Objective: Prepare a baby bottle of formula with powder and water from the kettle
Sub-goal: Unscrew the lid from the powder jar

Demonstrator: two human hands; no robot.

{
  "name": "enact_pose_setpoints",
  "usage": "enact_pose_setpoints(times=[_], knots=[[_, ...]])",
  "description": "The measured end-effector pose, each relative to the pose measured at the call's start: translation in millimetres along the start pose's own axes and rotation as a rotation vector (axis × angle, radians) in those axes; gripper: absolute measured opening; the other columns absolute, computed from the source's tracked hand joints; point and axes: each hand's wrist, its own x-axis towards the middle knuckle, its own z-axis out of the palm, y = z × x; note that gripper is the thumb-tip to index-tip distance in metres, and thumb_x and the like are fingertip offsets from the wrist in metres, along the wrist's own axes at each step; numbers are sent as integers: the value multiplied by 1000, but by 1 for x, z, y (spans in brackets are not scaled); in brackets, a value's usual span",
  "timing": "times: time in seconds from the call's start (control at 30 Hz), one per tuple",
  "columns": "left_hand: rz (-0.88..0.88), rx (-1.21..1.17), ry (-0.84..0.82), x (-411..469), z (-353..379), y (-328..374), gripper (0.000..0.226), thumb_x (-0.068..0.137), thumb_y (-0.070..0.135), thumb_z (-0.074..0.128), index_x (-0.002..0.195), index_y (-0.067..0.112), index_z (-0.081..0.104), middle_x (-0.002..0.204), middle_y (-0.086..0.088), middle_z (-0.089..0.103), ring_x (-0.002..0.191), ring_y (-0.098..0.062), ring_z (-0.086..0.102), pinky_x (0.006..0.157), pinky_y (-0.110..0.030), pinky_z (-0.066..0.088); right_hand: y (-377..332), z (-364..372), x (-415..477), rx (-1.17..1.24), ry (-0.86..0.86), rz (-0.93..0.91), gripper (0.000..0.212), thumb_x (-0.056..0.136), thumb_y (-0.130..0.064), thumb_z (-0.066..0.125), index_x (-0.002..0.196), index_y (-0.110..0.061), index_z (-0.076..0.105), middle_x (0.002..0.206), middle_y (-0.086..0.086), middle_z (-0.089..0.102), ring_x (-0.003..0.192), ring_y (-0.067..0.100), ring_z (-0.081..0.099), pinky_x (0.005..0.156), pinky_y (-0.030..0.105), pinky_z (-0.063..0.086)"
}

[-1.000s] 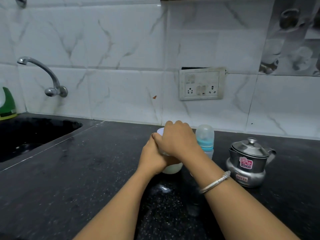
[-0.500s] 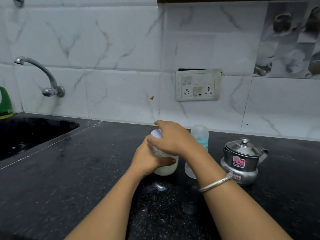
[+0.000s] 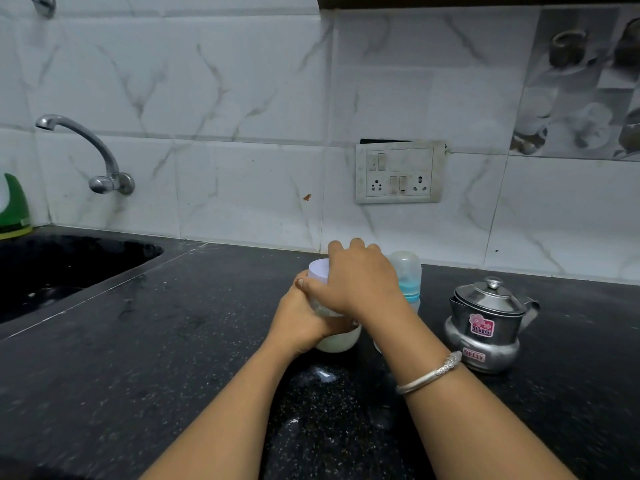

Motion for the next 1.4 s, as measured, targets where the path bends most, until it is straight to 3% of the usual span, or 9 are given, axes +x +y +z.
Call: enact_pose_setpoints(times=[0.23,0.37,0.57,0.77,0.97,1.1,1.17,1.3,1.4], knots=[[-28,-46,12,-7,0,4,78,37,39,83,106,40,47,102,17,65,93,5,61,74,-19,48,6,-4,5,309,-155,-71,48,86,-35,50,130,-19,41,125,10,43,112,32,49,83,36,41],[-38,-17,27,-4,1,2,80,38,38,86,109,35,50,104,11,67,98,-8,64,83,-37,55,4,-2,2,98,-23,-22,56,82,-55,52,120,-14,46,111,12,50,106,33,47,75,35,34],[-53,-43,9,-9,-1,8,77,33,45,79,102,37,47,98,14,64,91,-1,62,71,-20,47,9,-8,5,331,-145,-111,55,83,-30,54,134,-19,40,123,10,53,114,27,49,80,33,42],[-42,2,24,-4,1,2,79,38,39,86,109,33,52,103,8,68,98,-11,65,83,-42,55,4,-1,2,48,-25,-40,58,81,-61,50,110,-10,51,107,14,55,103,33,50,73,35,34],[-46,-29,3,-8,0,8,68,43,31,85,100,37,48,99,11,65,92,-3,63,70,-17,48,9,-5,5,280,-160,-101,47,84,-36,52,126,-16,46,116,10,59,108,27,51,79,35,43],[-13,39,2,-3,0,3,71,41,39,83,106,33,54,97,9,70,91,-7,66,75,-30,55,3,0,1,71,-26,-30,64,83,-63,47,122,-13,47,114,14,52,111,34,45,84,39,39],[-31,12,9,-2,1,0,75,43,36,86,109,34,52,101,9,69,96,-9,65,78,-35,55,2,1,1,34,5,-32,58,84,-59,47,118,-12,49,109,14,54,108,34,45,79,38,36],[-15,-3,16,-5,0,-1,76,50,22,90,113,30,48,104,16,62,96,2,60,70,-13,46,6,0,6,230,-103,-97,46,84,-36,49,126,-16,46,110,11,58,110,31,49,74,34,39],[-24,-8,13,-4,0,0,77,47,28,89,112,33,48,104,14,65,96,0,62,75,-20,50,6,-1,5,180,-52,-60,56,84,-51,48,128,-16,44,113,12,56,112,32,48,81,37,40]])
